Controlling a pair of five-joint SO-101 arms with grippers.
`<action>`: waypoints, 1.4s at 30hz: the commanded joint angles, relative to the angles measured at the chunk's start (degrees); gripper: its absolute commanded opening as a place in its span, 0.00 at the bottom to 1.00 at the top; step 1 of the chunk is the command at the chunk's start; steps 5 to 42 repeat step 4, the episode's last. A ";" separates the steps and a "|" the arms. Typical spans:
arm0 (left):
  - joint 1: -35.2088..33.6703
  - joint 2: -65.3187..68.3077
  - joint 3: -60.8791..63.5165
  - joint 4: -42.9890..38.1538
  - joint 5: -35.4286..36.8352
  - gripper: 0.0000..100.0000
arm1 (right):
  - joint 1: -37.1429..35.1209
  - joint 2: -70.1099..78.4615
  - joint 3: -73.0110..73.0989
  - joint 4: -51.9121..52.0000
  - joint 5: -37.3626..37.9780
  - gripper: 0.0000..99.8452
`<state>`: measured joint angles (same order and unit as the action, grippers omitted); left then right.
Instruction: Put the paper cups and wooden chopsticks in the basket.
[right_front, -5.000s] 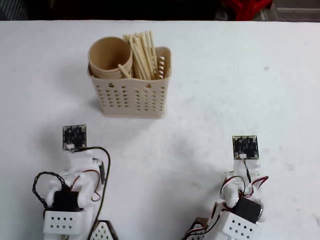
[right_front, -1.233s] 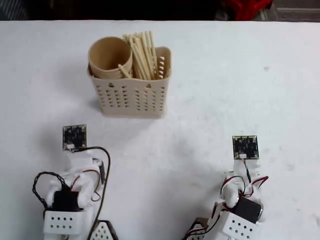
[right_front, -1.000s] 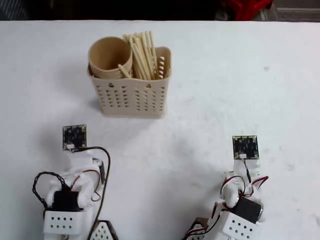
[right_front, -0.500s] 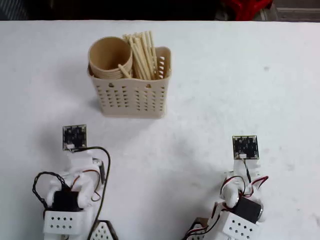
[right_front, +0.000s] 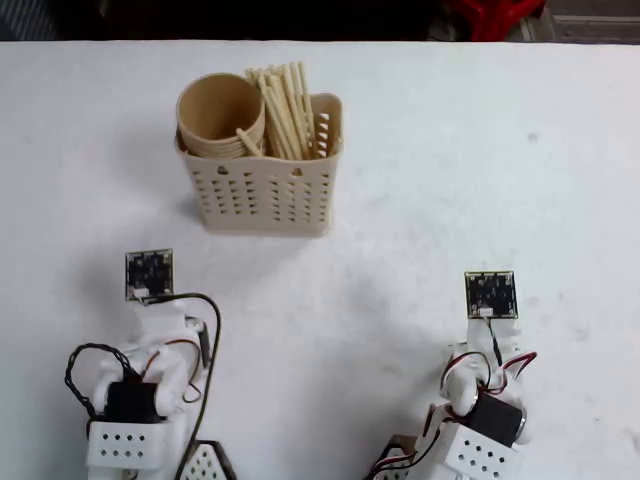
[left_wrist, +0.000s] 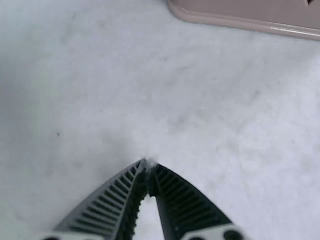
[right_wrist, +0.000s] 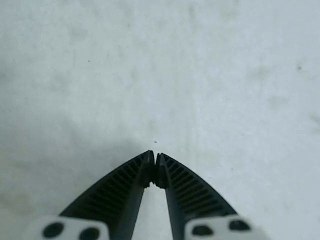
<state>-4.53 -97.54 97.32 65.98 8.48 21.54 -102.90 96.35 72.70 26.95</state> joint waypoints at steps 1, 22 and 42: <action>0.66 0.13 -0.09 0.18 -0.09 0.03 | -0.57 -0.22 0.53 0.22 0.53 0.02; 0.66 0.13 -0.09 0.18 -0.09 0.03 | -0.57 -0.22 0.53 0.22 0.53 0.02; 0.66 0.13 -0.09 0.18 -0.09 0.03 | -0.57 -0.22 0.53 0.22 0.53 0.02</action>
